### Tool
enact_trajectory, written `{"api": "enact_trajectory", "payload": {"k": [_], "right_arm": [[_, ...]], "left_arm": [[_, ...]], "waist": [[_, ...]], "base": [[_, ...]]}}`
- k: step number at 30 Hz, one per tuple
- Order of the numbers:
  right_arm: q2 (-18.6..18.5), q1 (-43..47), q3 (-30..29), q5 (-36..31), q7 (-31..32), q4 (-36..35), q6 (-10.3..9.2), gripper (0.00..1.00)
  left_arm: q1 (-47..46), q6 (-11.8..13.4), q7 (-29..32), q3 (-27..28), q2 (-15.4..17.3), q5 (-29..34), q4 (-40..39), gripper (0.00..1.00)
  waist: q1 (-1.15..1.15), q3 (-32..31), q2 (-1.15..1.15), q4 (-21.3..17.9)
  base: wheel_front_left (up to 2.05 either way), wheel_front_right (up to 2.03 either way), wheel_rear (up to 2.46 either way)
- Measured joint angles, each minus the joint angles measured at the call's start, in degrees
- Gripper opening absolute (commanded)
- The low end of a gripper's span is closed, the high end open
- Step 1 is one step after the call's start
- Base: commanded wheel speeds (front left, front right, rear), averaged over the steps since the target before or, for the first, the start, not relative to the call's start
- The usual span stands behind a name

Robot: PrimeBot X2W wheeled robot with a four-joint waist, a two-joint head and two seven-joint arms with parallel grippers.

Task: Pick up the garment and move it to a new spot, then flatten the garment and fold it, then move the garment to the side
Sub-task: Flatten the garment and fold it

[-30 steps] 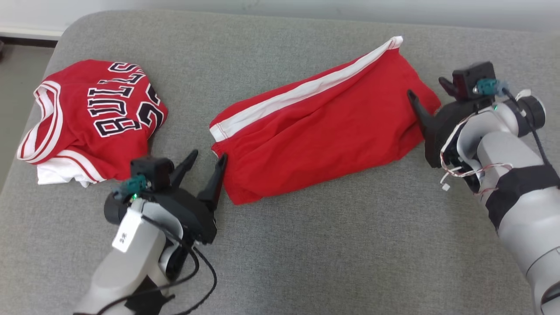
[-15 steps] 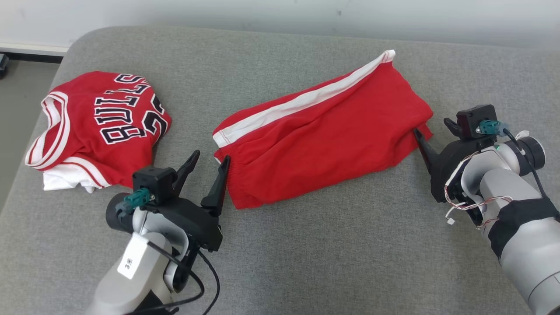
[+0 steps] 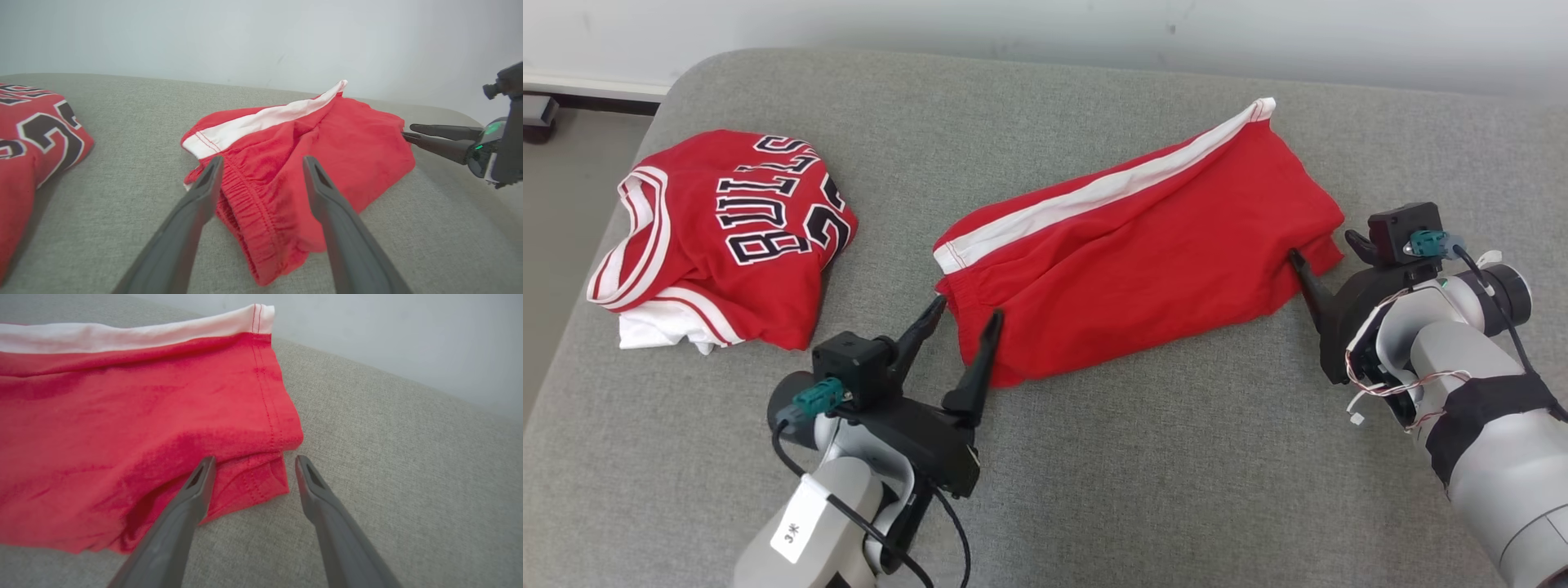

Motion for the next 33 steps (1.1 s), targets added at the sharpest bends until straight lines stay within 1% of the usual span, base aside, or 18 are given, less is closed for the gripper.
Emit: {"api": "enact_trajectory", "payload": {"k": [6, 9, 10, 16, 17, 22, 28, 29, 30, 31, 32, 33], "right_arm": [[0.1, -0.1, 0.2, 0.0, 0.5, 0.5, 0.0, 1.0], [0.2, -0.3, 0.4, 0.0, 0.9, 0.9, 0.0, 1.0], [0.4, -0.4, 0.5, 0.0, 1.0, 1.1, 0.0, 1.0], [0.9, -1.3, 0.7, 0.0, 1.5, 2.0, 0.0, 1.0], [1.1, -1.3, 0.8, 0.0, 1.6, 2.1, 0.0, 1.0], [1.7, -1.4, 1.0, 0.0, 2.0, 2.2, 0.0, 1.0], [2.1, -2.3, 1.5, 0.0, 2.5, 2.6, 0.0, 1.0], [2.2, -2.3, 1.5, 0.2, 2.6, 2.7, 0.0, 0.75], [2.2, -2.3, 1.5, 0.4, 2.8, 2.8, 0.0, 0.33], [2.3, -2.3, 1.6, 0.4, 2.8, 2.9, 0.0, 0.11], [2.4, -2.3, 1.7, 0.4, 2.8, 2.9, 0.0, 0.0], [2.4, -2.3, 1.7, 0.4, 3.0, 2.9, 0.0, 0.0]], "left_arm": [[0.5, -0.5, 0.2, -1.2, -0.3, 0.0, 0.0, 1.0], [1.3, -0.7, 1.8, -2.3, -0.3, 0.0, 1.1, 1.0], [1.3, -1.1, 2.4, -2.6, -0.3, 0.0, 1.4, 1.0], [1.2, -1.6, 3.8, -2.6, -0.6, -0.6, 3.4, 1.0], [1.0, -2.1, 4.2, -2.6, -0.7, -1.1, 3.9, 1.0], [0.9, -2.6, 6.4, -2.3, -1.3, -3.5, 6.6, 1.0], [-0.4, -3.4, 8.2, -2.5, -2.1, -4.4, 8.6, 1.0], [-0.7, -3.5, 8.2, -2.4, -2.2, -4.9, 8.9, 0.99], [-0.9, -3.5, 8.2, -2.4, -2.4, -5.4, 9.2, 0.45], [-1.0, -3.6, 8.2, -2.4, -2.4, -5.7, 9.5, 0.29], [-1.2, -3.6, 8.4, -2.4, -2.4, -5.9, 9.8, 0.0], [-1.4, -3.6, 8.6, -2.4, -2.4, -5.9, 10.0, 0.0]], "waist": [[0.0, 0.3, 0.0, -0.1], [0.0, 0.4, 0.0, -0.2], [0.0, 0.5, 0.0, -0.2], [0.01, 0.8, 0.0, -0.4], [0.01, 0.8, 0.0, -0.4], [0.01, 1.1, 0.0, -0.7], [0.01, 1.3, 0.0, -1.4], [0.01, 1.4, 0.0, -1.4], [0.01, 1.4, 0.0, -1.5], [0.0, 1.4, 0.0, -1.6], [0.01, 1.5, 0.0, -1.6], [0.01, 1.5, 0.0, -1.7]], "base": [[0.0, 0.0, 0.0], [0.0, 0.0, 0.0], [0.0, 0.0, 0.0], [0.0, 0.0, 0.0], [0.0, 0.0, 0.0], [0.0, 0.0, 0.0], [0.0, 0.0, 0.0], [0.0, 0.0, 0.0], [0.0, 0.0, 0.0], [0.0, 0.0, 0.0], [0.0, 0.0, 0.0], [0.0, 0.0, 0.0]]}}
